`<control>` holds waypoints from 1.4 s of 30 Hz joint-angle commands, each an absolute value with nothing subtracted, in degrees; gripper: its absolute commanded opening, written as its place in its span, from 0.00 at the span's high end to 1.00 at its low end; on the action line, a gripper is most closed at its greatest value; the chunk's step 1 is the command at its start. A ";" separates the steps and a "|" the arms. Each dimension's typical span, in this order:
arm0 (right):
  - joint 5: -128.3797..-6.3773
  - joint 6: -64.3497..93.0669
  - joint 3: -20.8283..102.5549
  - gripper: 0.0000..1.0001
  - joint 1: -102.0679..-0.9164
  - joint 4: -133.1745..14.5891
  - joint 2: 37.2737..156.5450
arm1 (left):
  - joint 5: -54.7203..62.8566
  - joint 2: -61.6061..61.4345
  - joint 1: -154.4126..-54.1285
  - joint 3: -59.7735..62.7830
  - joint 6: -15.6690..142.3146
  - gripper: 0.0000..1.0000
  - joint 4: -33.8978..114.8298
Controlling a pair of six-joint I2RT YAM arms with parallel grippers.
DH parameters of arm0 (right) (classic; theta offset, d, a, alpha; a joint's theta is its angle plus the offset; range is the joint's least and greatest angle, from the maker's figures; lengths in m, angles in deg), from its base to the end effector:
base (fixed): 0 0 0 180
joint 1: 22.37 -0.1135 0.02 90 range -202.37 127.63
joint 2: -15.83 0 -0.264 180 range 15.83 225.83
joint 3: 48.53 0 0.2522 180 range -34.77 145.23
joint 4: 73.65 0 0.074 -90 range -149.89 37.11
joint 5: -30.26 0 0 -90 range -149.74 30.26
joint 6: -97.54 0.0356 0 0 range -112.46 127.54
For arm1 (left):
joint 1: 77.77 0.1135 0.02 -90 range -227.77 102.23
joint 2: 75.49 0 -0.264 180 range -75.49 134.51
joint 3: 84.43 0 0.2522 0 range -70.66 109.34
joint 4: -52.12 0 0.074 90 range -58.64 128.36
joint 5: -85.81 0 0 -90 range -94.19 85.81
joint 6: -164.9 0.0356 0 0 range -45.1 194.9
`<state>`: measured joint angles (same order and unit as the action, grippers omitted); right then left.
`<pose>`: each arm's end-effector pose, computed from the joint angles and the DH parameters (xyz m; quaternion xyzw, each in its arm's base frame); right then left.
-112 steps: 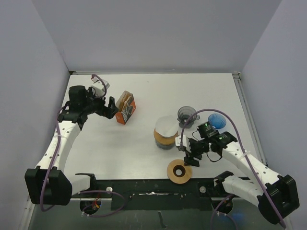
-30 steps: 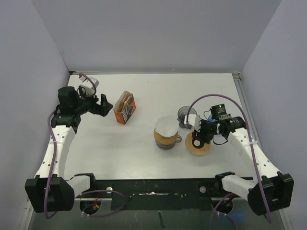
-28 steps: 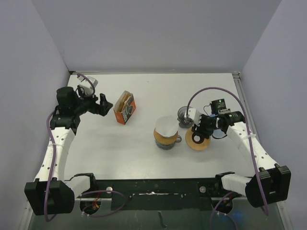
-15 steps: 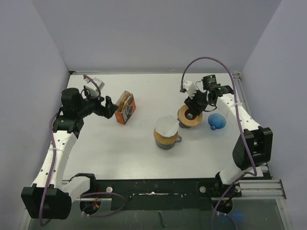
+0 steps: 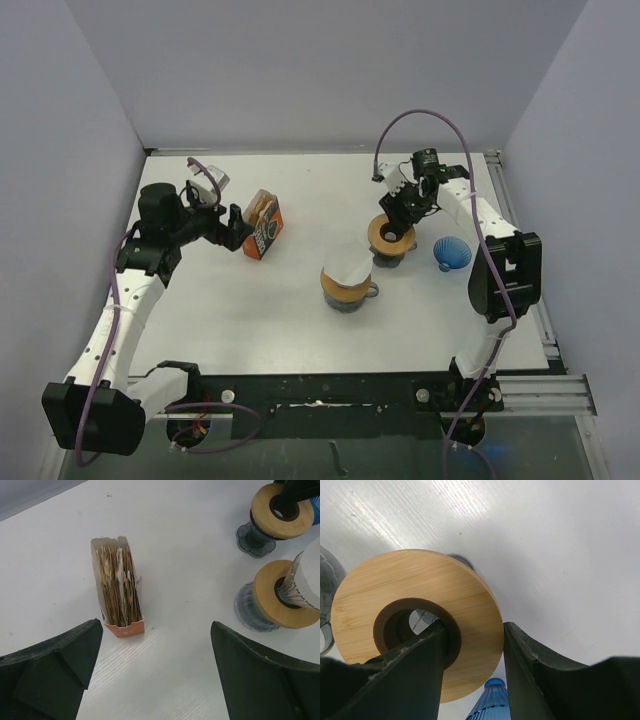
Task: Place the coffee filter in the dripper
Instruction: Place the dripper holder onto the coffee server.
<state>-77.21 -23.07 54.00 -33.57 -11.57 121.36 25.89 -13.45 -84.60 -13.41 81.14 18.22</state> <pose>0.3786 0.0859 0.2568 -0.3750 0.8899 0.1102 0.2352 0.2366 -0.0463 0.3419 0.2313 0.7930 -0.2214 0.5183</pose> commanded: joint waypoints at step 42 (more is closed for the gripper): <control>-75.36 -21.25 55.20 0.43 -33.17 -13.85 122.73 | 29.22 -14.94 -84.67 -11.60 81.16 0.11 19.64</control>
